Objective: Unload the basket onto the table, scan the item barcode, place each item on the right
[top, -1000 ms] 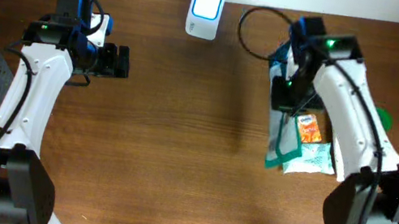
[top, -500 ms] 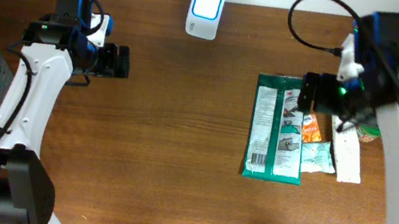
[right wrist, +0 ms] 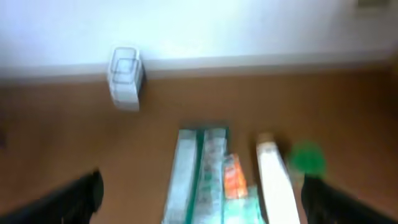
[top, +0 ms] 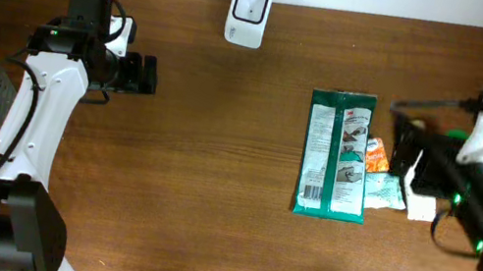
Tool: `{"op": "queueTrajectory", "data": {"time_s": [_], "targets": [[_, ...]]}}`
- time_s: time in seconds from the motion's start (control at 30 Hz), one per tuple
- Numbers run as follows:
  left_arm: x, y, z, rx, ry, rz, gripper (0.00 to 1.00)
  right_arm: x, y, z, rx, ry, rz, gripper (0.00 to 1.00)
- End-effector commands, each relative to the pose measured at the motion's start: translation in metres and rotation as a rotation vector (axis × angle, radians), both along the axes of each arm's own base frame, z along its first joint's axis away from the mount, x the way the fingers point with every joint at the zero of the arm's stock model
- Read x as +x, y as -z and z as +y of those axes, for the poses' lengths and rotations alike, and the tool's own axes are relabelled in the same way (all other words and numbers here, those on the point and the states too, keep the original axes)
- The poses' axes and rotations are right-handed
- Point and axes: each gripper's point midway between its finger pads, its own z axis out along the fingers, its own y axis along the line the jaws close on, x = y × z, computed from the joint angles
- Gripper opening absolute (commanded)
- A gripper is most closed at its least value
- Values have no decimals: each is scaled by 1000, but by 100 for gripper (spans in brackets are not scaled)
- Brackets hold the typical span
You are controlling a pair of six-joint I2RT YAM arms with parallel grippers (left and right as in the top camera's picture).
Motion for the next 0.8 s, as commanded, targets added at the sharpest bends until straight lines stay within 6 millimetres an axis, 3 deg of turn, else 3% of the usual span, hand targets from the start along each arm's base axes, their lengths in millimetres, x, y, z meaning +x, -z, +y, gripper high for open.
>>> {"op": "queueTrajectory", "data": {"time_s": [0.0,0.17,0.27,0.33,0.43,0.57,0.77], "targets": [[1,-4,0,-3,1,-11,99,-12,28,-3,1,1,-183,98],[1,-4,0,-3,1,-11,99,-34,108,-6,42,0,-477,98],[1,-4,0,-3,1,-11,99,-33,169,0,67,-29,-604,98],[1,-5,0,-3,1,-12,99,-26,193,8,77,-66,-619,98],[1,-4,0,-3,1,-11,99,-25,204,8,72,-67,-572,98],[1,-4,0,-3,1,-11,99,-25,235,8,59,-67,-449,98],[1,-4,0,-3,1,-11,99,-25,234,8,59,-67,-449,98]]}}
